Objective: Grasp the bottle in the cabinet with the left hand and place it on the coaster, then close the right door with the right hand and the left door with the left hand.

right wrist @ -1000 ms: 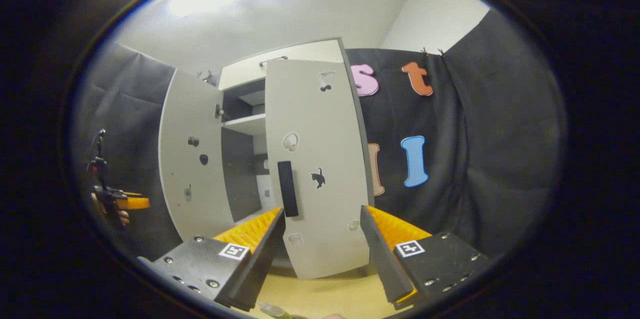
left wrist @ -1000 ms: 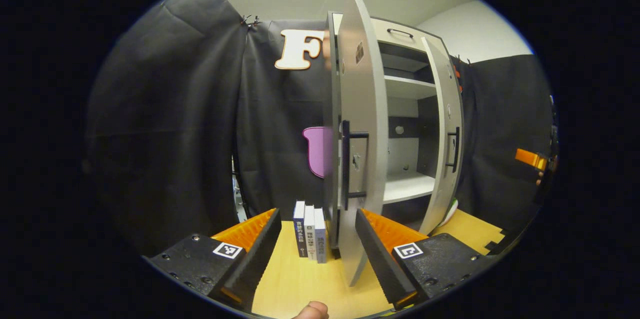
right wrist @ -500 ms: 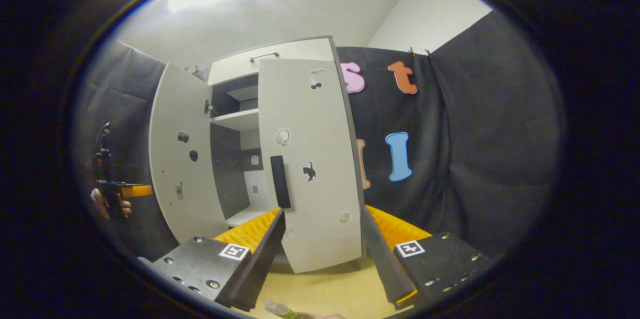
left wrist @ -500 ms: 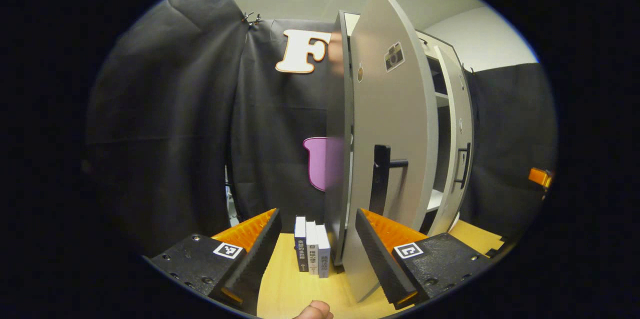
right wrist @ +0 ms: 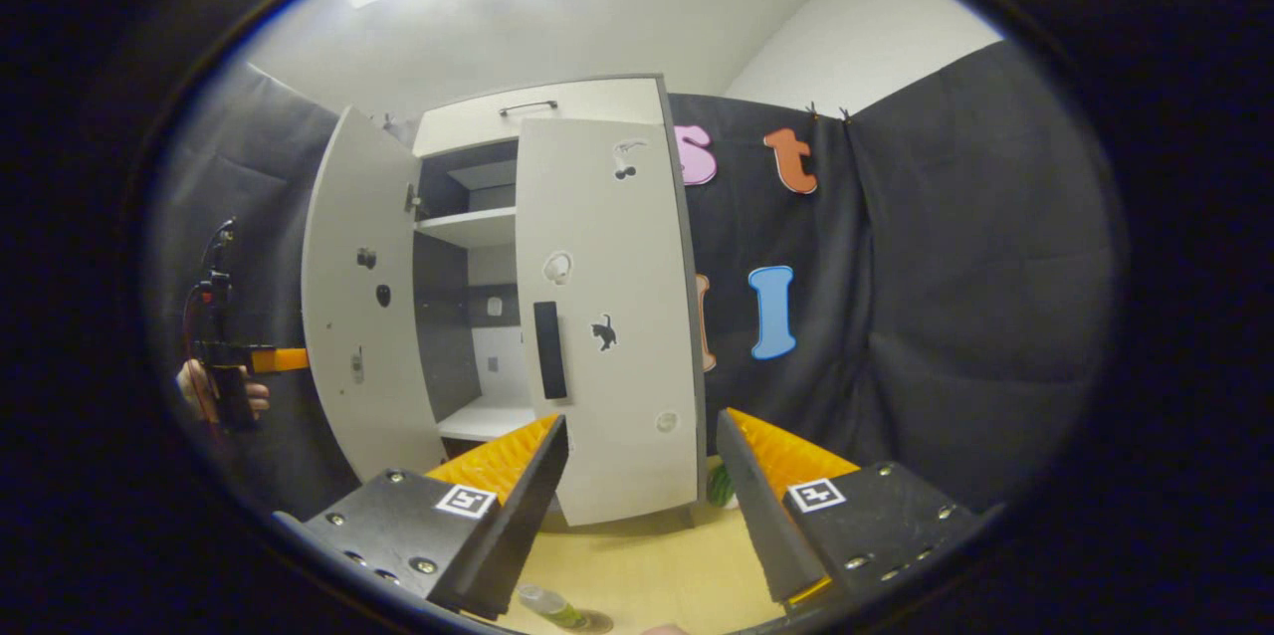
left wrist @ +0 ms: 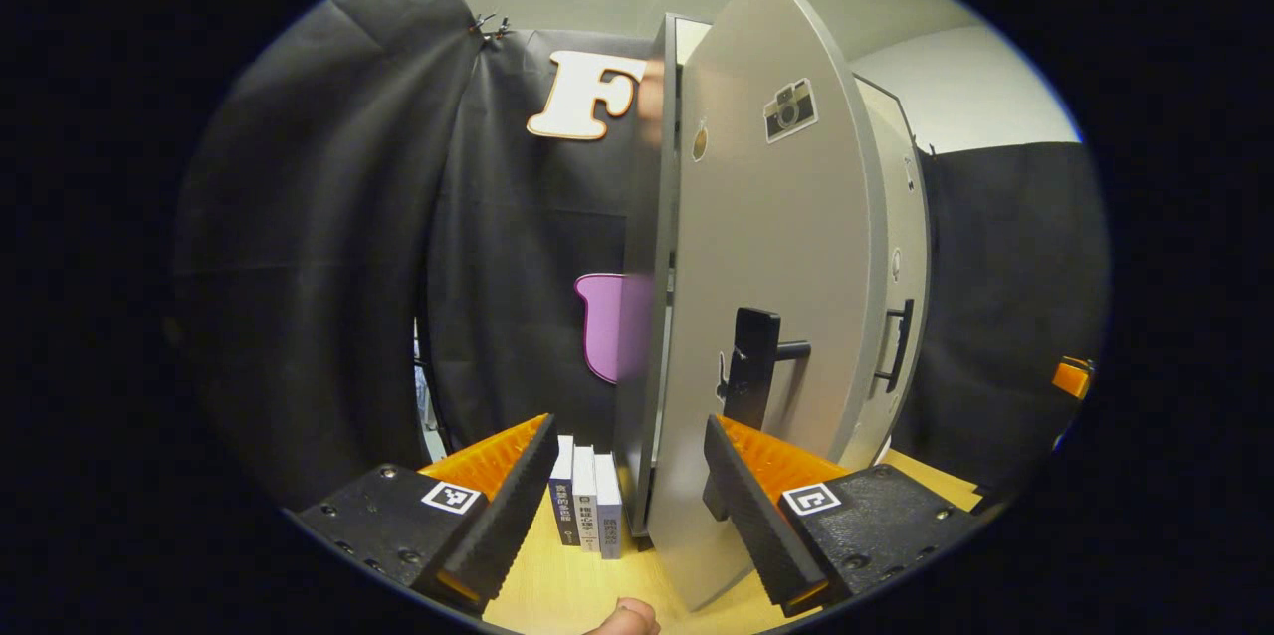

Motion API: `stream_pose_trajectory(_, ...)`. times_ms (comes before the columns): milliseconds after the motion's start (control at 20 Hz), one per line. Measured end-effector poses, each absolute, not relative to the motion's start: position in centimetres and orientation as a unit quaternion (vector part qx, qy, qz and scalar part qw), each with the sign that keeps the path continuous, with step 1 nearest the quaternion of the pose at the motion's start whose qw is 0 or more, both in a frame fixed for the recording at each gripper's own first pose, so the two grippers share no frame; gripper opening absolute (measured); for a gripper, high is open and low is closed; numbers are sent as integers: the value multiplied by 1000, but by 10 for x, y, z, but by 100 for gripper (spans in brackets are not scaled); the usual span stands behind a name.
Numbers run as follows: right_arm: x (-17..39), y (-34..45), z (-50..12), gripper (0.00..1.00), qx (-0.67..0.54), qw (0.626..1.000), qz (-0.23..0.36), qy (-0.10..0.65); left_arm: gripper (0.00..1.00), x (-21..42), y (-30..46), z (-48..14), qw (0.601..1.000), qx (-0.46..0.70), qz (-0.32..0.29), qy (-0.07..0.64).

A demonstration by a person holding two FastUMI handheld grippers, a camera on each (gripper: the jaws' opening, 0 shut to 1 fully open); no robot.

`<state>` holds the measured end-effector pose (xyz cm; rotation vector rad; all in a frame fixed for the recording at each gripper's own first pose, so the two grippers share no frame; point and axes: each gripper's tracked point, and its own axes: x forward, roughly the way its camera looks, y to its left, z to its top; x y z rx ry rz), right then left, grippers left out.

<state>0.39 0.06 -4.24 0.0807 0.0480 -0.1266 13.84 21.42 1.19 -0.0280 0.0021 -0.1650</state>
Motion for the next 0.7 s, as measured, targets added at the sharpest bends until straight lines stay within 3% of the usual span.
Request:
stream_pose_trajectory(50, 2, -2, -45, 91, 38, 997, -66, 26, 94, 138, 210, 12, 996, -9, -83, 0)
stream_pose_trajectory(100, 2, -3, -47, 91, 39, 996, -69, 29, 90, 138, 206, 13, 997, -3, -83, -3)
stream_pose_trajectory(350, 5, 7, -52, 91, 35, 998, -51, 32, 90, 142, 192, 8, 997, -1, -81, 5)
stream_pose_trajectory(400, 5, 6, -53, 91, 32, 998, -48, 32, 99, 142, 189, 7, 997, -2, -80, 9)
stream_pose_trajectory(600, 8, 4, -60, 88, 26, 998, -45, 35, 90, 148, 179, 7, 997, 8, -72, 7)
stream_pose_trajectory(700, 8, 2, -66, 91, 25, 998, -41, 40, 94, 151, 173, 5, 997, 3, -72, 11)
